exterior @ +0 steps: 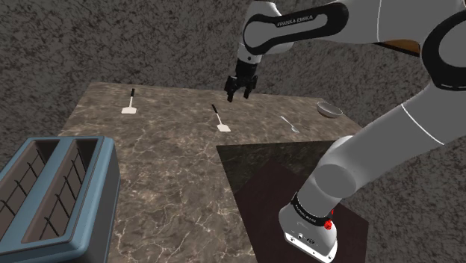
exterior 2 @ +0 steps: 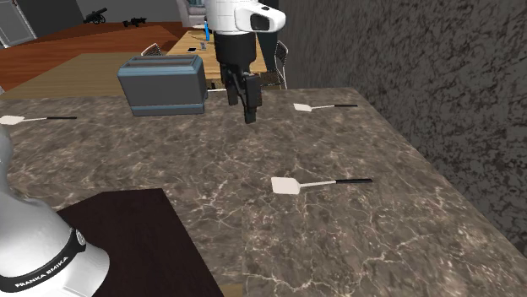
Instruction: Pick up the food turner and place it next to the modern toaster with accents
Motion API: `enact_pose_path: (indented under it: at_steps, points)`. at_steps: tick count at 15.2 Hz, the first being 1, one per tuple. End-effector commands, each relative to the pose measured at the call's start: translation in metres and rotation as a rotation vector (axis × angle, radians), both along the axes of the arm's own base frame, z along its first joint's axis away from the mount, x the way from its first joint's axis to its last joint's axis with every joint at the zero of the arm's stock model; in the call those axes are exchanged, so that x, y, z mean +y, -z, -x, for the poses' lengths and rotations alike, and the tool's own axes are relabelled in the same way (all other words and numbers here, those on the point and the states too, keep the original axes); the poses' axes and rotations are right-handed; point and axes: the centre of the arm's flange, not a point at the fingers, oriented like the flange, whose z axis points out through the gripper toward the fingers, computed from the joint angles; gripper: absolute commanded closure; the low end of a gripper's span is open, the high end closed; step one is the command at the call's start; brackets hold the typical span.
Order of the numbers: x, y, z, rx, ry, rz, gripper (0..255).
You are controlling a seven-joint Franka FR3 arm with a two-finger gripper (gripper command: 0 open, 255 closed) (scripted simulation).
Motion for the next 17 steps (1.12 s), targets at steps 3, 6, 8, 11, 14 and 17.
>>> enact_pose_path:
  at_steps: [3, 6, 8, 11, 14, 17]
  points:
    - [-0.019, 0.035, -0.035, -0.012, 0.078, 0.001, 0]
    - [-0.035, 0.061, -0.06, -0.019, 0.135, 0.002, 0]
    - [-0.047, 0.077, -0.075, -0.024, 0.173, 0.003, 0]
    - [-0.065, 0.103, -0.099, -0.032, 0.23, 0.003, 0]
    - [-0.085, 0.128, -0.121, -0.04, 0.287, 0.004, 0]
    - [-0.106, 0.152, -0.143, -0.048, 0.344, 0.005, 0]
